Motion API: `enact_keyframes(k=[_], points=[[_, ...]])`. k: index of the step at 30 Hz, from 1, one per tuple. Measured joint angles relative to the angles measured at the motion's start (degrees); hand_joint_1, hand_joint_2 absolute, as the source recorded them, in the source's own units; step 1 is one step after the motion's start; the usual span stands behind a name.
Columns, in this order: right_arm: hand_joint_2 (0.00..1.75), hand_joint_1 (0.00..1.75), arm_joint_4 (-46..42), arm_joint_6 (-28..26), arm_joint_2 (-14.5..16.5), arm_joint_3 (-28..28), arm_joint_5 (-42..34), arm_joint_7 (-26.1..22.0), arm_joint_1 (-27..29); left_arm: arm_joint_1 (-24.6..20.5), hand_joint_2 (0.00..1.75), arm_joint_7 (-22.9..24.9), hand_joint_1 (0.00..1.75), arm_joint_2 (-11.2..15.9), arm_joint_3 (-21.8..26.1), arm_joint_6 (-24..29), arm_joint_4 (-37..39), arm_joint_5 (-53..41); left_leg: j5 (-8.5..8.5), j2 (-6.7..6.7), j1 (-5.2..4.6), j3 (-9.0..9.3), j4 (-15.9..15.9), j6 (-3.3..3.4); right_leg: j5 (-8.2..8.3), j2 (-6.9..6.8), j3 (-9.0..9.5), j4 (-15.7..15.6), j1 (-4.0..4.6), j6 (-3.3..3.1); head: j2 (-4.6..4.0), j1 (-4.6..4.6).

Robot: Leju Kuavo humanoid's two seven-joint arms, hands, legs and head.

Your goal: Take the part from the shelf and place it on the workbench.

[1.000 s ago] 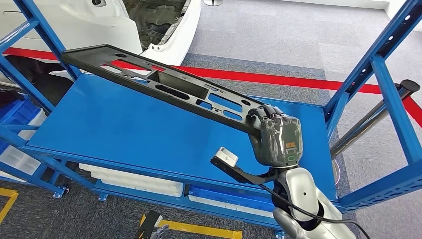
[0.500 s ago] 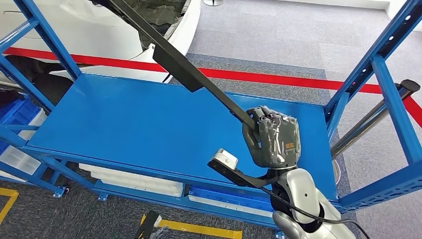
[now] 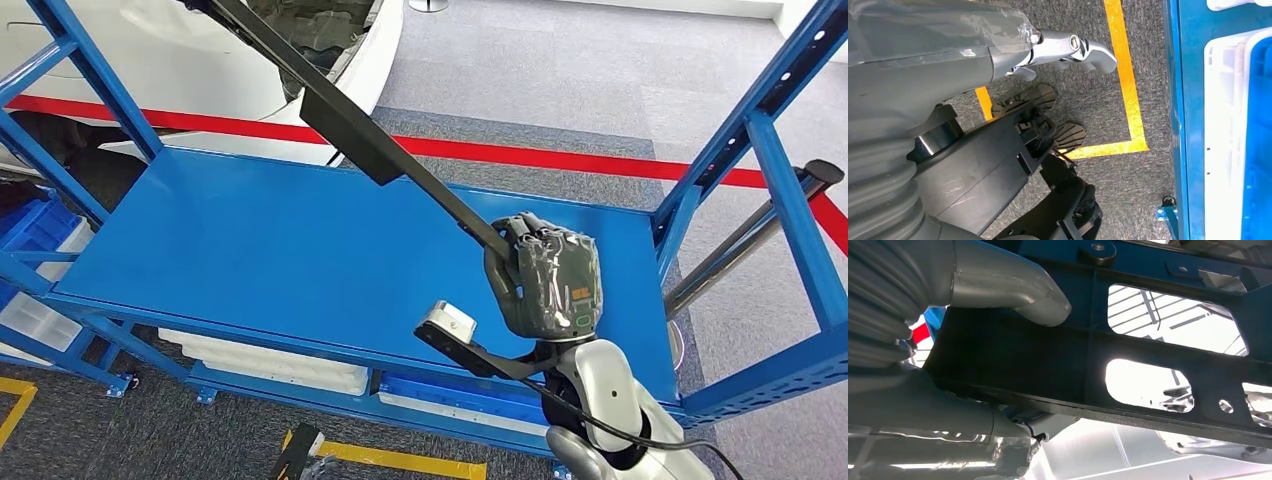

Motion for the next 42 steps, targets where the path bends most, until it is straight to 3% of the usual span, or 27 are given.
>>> enact_keyframes(k=[22, 26, 29, 31, 33, 34, 35, 36, 37, 39, 40, 42], points=[[1.75, 1.64, -0.15, 0.15, -0.37, 1.9, -1.16, 0.32, -0.66, 0.0, 1.75, 0.0, 0.0, 0.01, 0.32, 0.2, 0.0, -0.02, -0.05, -0.01, -0.15, -0.14, 0.31, 0.09, 0.05, -0.01, -0.02, -0.01, -0.31, 0.08, 0.0, -0.05], [1.75, 1.64, -0.15, 0.31, -0.37, 2.35, -1.56, 0.36, -0.85, 0.0, 1.75, 0.01, 0.0, 0.11, 0.46, 0.2, 0.0, -0.02, -0.1, -0.03, -0.27, -0.24, 0.53, 0.29, 0.21, -0.04, -0.01, -0.07, -0.46, 0.36, 0.0, -0.07], [1.75, 1.64, -0.15, 0.51, -0.41, 2.69, -1.94, 0.39, -1.22, -0.04, 1.75, 0.02, 0.0, 0.19, 0.78, 0.2, 0.0, -0.02, 0.44, 0.09, 0.04, 0.09, -0.07, 0.94, -0.13, -0.01, -0.11, 0.27, -0.41, 0.86, 0.0, -0.13], [1.75, 1.64, -0.15, 0.57, -0.52, 2.88, -2.32, 0.4, -1.53, -0.06, 1.75, 0.02, 0.0, 0.2, 0.9, 0.2, 0.0, -0.03, 0.86, 0.23, 0.38, 0.39, -0.59, 1.3, -2.45, 0.01, -1.72, 3.95, -0.4, 1.17, 0.0, 0.33], [1.75, 1.64, -0.15, 0.61, -0.66, 3.19, -2.65, 0.4, -1.74, 0.0, 1.75, 0.02, 0.0, 0.21, 0.95, 0.19, 0.0, -0.04, 0.92, 0.27, 0.4, 0.3, -0.55, 1.36, -5.5, 0.01, -5.2, 11.24, -0.54, 1.36, 0.0, 0.91], [1.75, 1.64, -0.15, 0.61, -0.72, 3.35, -2.8, 0.4, -1.77, 0.03, 1.75, 0.02, 0.0, 0.22, 0.98, 0.18, 0.0, -0.04, 0.89, 0.26, 0.4, 0.27, -0.47, 1.36, -6.14, 0.0, -6.76, 14.19, -0.61, 1.38, 0.0, 1.07], [1.75, 1.64, -0.15, 0.6, -0.77, 3.47, -2.96, 0.4, -1.77, 0.05, 1.75, 0.02, 0.0, 0.23, 1.0, 0.17, 0.0, -0.04, 0.81, 0.23, 0.4, 0.29, -0.39, 1.32, -5.66, 0.0, -7.56, 15.31, -0.64, 1.35, 0.0, 1.17], [1.75, 1.64, -0.15, 0.57, -0.81, 3.55, -3.15, 0.42, -1.79, 0.06, 1.75, 0.02, 0.0, 0.24, 1.02, 0.17, 0.0, -0.05, 0.67, 0.16, 0.42, 0.35, -0.27, 1.22, -4.09, -0.01, -7.39, 14.29, -0.67, 1.28, 0.0, 1.31], [1.75, 1.64, -0.15, 0.54, -0.85, 3.57, -3.31, 0.43, -1.82, 0.05, 1.75, 0.02, 0.0, 0.24, 1.03, 0.17, 0.0, -0.06, 0.43, 0.08, 0.44, 0.46, -0.1, 1.05, -1.72, -0.01, -6.36, 11.29, -0.7, 1.14, -0.01, 1.47], [1.75, 1.64, -0.15, 0.46, -0.91, 3.58, -3.55, 0.45, -1.92, -0.01, 1.75, 0.02, 0.0, 0.25, 1.05, 0.13, 0.0, -0.09, -0.13, -0.05, 0.42, 0.44, 0.37, 0.53, 1.46, 0.02, -4.07, 5.14, -0.56, 0.79, -0.01, 1.74], [1.75, 1.64, -0.15, 0.43, -0.93, 3.6, -3.6, 0.45, -1.99, -0.07, 1.75, 0.01, 0.0, 0.25, 1.07, 0.09, 0.0, -0.11, -0.32, -0.07, 0.38, 0.2, 0.64, 0.23, 1.8, 0.03, -3.38, 3.12, -0.47, 0.53, -0.01, 1.8], [1.75, 1.64, -0.17, 0.36, -0.98, 3.66, -3.68, 0.47, -2.05, -0.11, 1.75, 0.01, 0.0, 0.26, 1.09, 0.04, 0.0, -0.11, -0.39, -0.06, 0.33, -0.37, 1.02, -0.27, 1.24, 0.12, -3.17, 1.97, -0.23, 0.08, 0.0, 1.56]])
